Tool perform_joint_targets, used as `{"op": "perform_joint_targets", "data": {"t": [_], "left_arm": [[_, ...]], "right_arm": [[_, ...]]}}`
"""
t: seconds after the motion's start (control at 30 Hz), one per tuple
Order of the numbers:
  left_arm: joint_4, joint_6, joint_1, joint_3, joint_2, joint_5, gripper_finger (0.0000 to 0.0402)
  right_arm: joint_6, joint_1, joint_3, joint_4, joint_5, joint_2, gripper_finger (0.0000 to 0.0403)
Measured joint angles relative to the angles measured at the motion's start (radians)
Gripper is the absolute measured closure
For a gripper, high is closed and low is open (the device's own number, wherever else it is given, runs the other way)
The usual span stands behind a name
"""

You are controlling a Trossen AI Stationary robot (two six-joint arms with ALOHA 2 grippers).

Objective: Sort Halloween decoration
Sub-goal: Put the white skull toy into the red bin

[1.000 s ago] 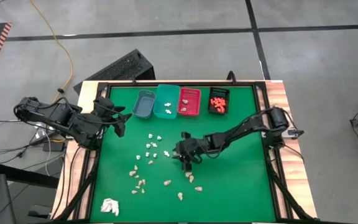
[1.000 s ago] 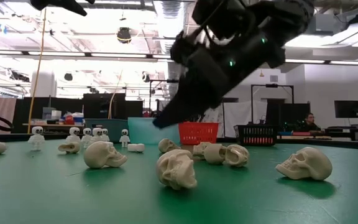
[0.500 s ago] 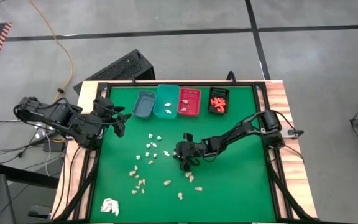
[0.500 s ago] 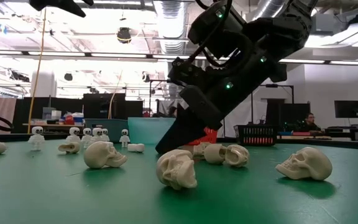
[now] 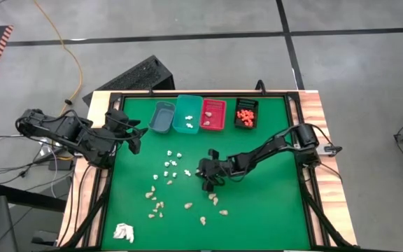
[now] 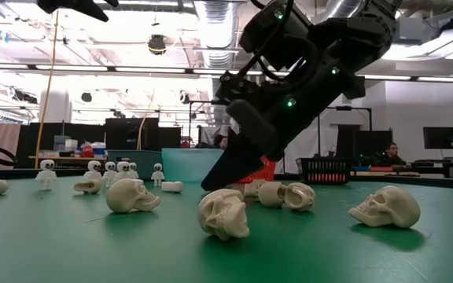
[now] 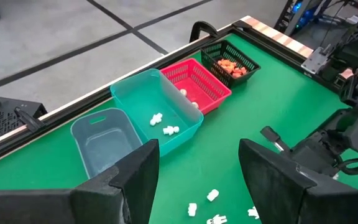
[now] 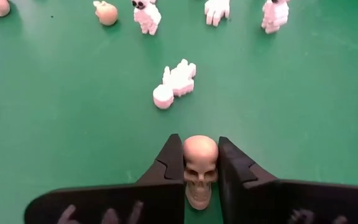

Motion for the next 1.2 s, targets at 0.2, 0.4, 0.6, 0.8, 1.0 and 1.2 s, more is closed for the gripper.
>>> {"op": "perform_joint_targets", "data": {"t": [0.2,0.4,0.6,0.8,1.0,1.2], "left_arm": [[0.001,-0.001,0.0,0.0,0.0,0.0,0.0191],[0.002,-0.001,0.0,0.0,0.0,-0.007,0.0191],[0.002,-0.002,0.0,0.0,0.0,-0.021,0.0191],[0.002,-0.01,0.0,0.0,0.0,-0.034,0.0191],[0.002,-0.01,0.0,0.0,0.0,-0.034,0.0191],[0.002,-0.01,0.0,0.0,0.0,-0.034,0.0191]], "right_arm": [[-0.043,-0.043,0.001,0.006,0.0,-0.099,0.0358],[-0.123,-0.148,0.001,0.009,0.056,-0.208,0.0358],[-0.169,-0.298,0.002,0.01,0.078,-0.28,0.0359],[-0.143,-0.427,0.002,-0.021,0.077,-0.289,0.0355],[-0.108,-0.497,0.002,-0.099,0.077,-0.288,0.0342],[-0.094,-0.552,0.002,-0.211,0.076,-0.288,0.034]]}}
